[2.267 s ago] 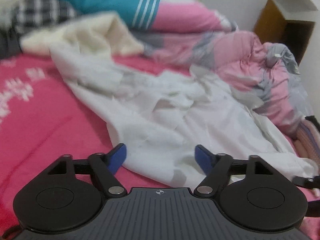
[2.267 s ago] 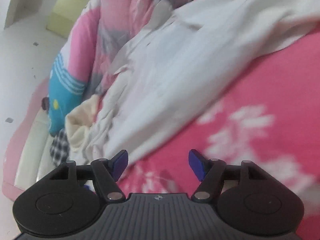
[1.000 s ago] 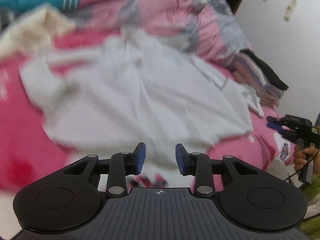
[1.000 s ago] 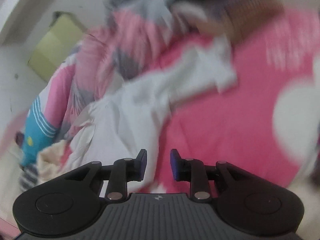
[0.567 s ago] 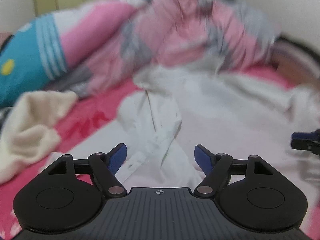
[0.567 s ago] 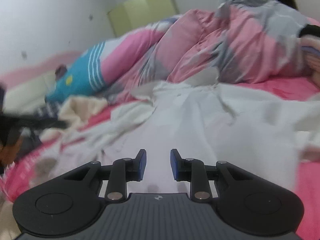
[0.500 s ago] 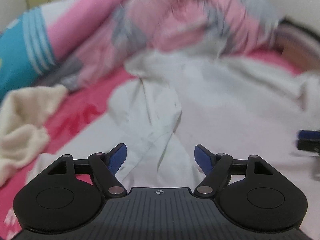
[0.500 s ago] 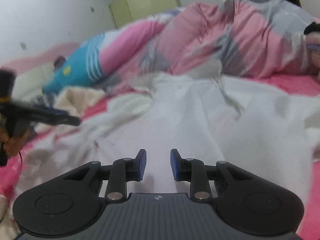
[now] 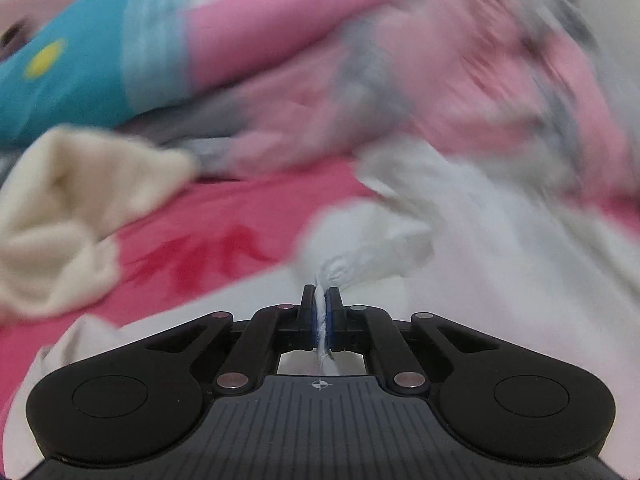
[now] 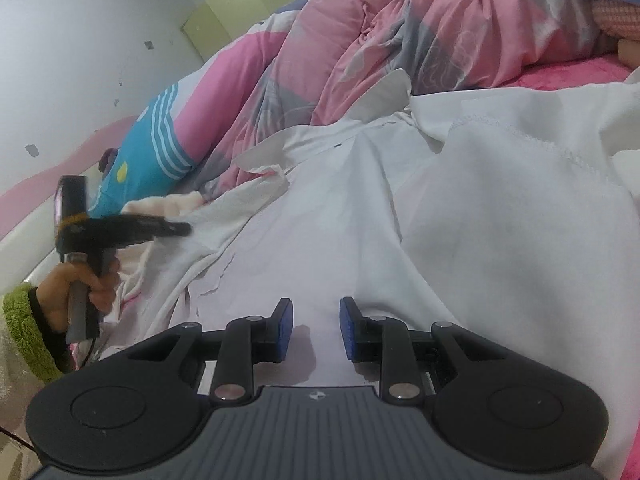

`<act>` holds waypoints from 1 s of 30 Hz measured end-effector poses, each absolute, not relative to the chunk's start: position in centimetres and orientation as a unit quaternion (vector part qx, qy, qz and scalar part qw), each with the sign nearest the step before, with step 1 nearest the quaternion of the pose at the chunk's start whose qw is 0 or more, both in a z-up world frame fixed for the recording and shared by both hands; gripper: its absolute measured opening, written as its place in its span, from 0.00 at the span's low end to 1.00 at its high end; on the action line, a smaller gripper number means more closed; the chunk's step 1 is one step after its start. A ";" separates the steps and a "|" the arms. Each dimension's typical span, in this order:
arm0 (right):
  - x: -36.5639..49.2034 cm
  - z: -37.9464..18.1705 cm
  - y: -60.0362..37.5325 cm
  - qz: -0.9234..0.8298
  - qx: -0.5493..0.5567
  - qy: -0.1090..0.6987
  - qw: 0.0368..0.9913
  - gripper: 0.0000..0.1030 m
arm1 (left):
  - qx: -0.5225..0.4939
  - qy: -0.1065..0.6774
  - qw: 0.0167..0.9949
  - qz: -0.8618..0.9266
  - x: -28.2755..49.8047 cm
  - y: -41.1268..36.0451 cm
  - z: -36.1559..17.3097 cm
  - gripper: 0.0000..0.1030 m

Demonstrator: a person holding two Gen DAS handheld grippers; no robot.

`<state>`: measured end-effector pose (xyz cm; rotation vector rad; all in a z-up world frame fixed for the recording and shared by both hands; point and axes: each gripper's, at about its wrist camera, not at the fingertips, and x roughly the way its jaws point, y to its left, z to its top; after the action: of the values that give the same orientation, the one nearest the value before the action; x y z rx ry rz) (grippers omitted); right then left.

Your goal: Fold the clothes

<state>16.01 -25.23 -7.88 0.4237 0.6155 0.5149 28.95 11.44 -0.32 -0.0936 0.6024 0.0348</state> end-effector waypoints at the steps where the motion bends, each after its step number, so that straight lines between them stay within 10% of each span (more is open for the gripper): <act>1: 16.0 -7.9 -25.3 0.249 0.206 0.298 0.898 0.26 | -0.068 0.294 0.953 0.038 29.2 12.8 -0.1 0.03; 16: 16.2 -8.2 -25.8 0.254 0.224 0.299 0.892 0.26 | -0.328 0.343 0.867 0.151 28.5 24.2 -1.3 0.26; 30: 16.3 -8.3 -26.2 0.258 0.237 0.299 0.888 0.26 | -0.040 0.150 0.944 0.292 10.3 28.1 19.8 0.49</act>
<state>16.29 -26.16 -8.35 0.4921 0.6205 0.5364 10.32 28.08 19.84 -0.0821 0.3062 0.5956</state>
